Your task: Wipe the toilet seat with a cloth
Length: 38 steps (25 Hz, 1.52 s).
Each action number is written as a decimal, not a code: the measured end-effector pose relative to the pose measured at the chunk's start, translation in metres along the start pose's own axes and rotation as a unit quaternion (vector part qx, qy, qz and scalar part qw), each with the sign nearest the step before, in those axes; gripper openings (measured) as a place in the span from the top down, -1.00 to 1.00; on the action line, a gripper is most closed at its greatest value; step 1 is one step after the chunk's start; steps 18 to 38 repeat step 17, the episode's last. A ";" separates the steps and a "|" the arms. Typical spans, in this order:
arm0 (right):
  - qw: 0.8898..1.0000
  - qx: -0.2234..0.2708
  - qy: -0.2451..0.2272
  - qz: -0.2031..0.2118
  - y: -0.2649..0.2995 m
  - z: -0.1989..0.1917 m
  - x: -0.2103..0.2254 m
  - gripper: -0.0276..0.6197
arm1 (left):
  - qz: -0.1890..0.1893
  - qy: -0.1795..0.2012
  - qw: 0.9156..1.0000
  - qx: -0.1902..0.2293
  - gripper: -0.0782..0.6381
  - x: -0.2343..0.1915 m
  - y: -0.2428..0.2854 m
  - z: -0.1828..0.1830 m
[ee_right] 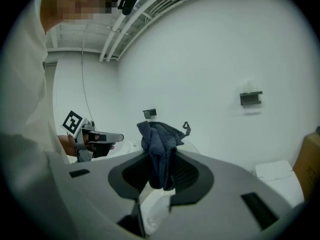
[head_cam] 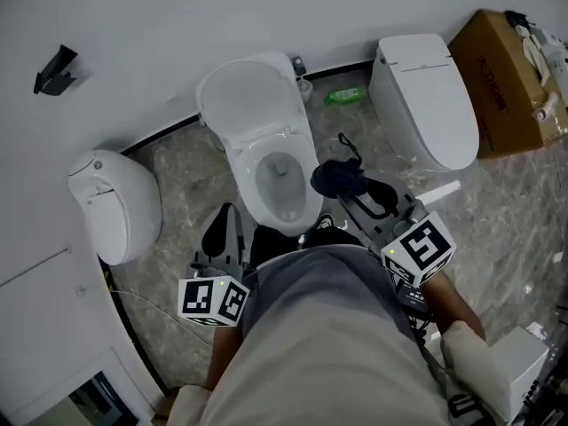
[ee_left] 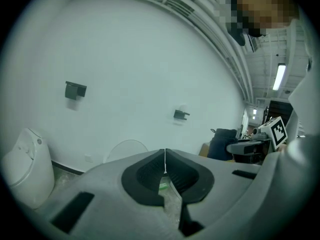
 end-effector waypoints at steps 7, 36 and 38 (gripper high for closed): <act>1.000 0.007 0.007 0.026 -0.011 -0.001 -0.003 0.62 | -0.012 -0.006 1.000 -0.019 0.75 0.006 0.006 -0.002; 0.997 0.023 0.061 0.035 -0.023 -0.004 0.016 0.62 | -0.017 -0.022 0.999 -0.037 0.75 0.015 0.012 -0.008; 0.997 0.023 0.061 0.035 -0.023 -0.004 0.016 0.62 | -0.017 -0.022 0.999 -0.037 0.75 0.015 0.012 -0.008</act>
Point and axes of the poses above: the fingertips, and each gripper's own axes: y forward along the fingers, x to its right, z out of its top, the point moved 5 cm from there along -y, backward along the fingers, and after that the axes turned 11 degrees about -x, right-handed, at the moved point
